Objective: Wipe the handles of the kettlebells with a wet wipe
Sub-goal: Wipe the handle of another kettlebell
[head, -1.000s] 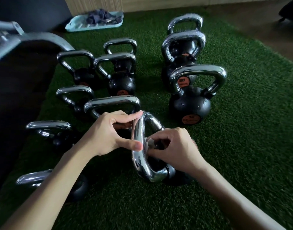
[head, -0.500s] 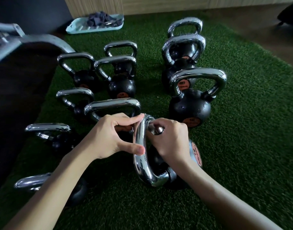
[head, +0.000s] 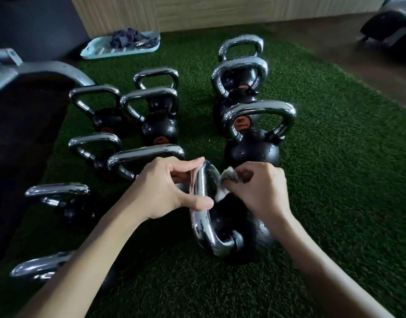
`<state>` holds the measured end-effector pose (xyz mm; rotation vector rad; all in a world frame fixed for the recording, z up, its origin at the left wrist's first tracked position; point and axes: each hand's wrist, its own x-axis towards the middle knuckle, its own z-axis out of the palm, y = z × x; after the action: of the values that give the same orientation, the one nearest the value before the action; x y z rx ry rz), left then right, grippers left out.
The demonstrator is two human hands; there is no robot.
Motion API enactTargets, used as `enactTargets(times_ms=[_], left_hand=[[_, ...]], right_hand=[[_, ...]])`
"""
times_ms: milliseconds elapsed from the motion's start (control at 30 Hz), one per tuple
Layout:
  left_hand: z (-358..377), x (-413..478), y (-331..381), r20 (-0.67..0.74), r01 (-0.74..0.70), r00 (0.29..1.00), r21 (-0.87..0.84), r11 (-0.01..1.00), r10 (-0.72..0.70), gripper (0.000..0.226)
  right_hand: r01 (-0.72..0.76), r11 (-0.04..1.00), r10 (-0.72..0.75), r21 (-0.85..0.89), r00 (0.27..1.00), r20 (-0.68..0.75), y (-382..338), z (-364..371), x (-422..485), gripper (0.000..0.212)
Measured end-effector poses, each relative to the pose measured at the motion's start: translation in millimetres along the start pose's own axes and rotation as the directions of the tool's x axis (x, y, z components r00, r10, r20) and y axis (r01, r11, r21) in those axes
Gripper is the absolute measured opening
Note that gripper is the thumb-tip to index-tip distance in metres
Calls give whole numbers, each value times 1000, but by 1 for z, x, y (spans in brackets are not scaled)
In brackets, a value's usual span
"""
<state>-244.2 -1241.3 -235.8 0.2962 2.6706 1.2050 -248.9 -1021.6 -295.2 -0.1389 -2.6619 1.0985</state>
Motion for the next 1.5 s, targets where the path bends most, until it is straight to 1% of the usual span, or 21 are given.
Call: enactTargets(times_ms=[100, 167, 267, 367, 467, 600, 633, 733, 800, 867, 1000, 1100, 1167, 1267, 1400, 1500], left_hand=[[17, 15, 32, 8, 2, 1000, 31, 1000, -2, 83], [29, 26, 59, 44, -30, 999, 112, 993, 25, 87], [51, 32, 95, 117, -93, 991, 276, 957, 62, 91], [66, 23, 109, 150, -122, 986, 354, 927, 72, 95], [60, 15, 106, 131, -66, 991, 365, 929, 19, 101], [64, -6, 111, 79, 21, 996, 341, 940, -51, 133], [70, -11, 113, 71, 31, 996, 345, 938, -59, 134], [83, -13, 108, 35, 53, 997, 361, 931, -70, 120], [80, -8, 102, 41, 48, 997, 346, 937, -66, 120], [75, -4, 99, 77, 14, 996, 331, 944, -41, 121], [65, 9, 99, 196, -81, 980, 344, 935, 13, 122], [49, 30, 96, 363, -155, 931, 306, 939, 35, 116], [39, 48, 98, 490, -224, 870, 297, 928, 54, 114], [31, 75, 109, 649, -338, 757, 298, 893, 70, 114], [28, 94, 118, 766, -447, 637, 278, 850, 85, 112], [26, 99, 128, 802, -544, 588, 299, 784, 102, 112]], right_hand=[[-51, 998, 53, 41, 998, -34, 26, -31, 4, 20], [-80, 995, 83, 56, 995, -55, 41, -47, 4, 19], [-133, 985, 143, 107, 985, -98, 61, -70, -1, 17], [-159, 973, 184, 166, 973, -142, 79, -90, -9, 16], [-171, 962, 203, 212, 969, -140, 92, -96, -11, 14], [-119, 969, 150, 218, 980, -132, 89, -90, -5, 14], [-110, 970, 141, 217, 981, -135, 88, -88, -3, 14], [-107, 969, 139, 224, 982, -131, 86, -85, 3, 14], [-111, 965, 145, 236, 980, -134, 87, -86, 5, 14], [-124, 962, 162, 242, 976, -147, 90, -90, 6, 14], [-144, 958, 190, 248, 967, -172, 95, -102, 6, 16], [-161, 955, 212, 247, 957, -196, 98, -113, 6, 18], [-170, 948, 232, 268, 947, -220, 99, -120, 7, 18], [-180, 938, 258, 297, 933, -252, 99, -128, 8, 20], [-190, 945, 258, 265, 934, -249, 93, -134, 7, 22], [-199, 946, 264, 257, 932, -249, 92, -136, 6, 20]])
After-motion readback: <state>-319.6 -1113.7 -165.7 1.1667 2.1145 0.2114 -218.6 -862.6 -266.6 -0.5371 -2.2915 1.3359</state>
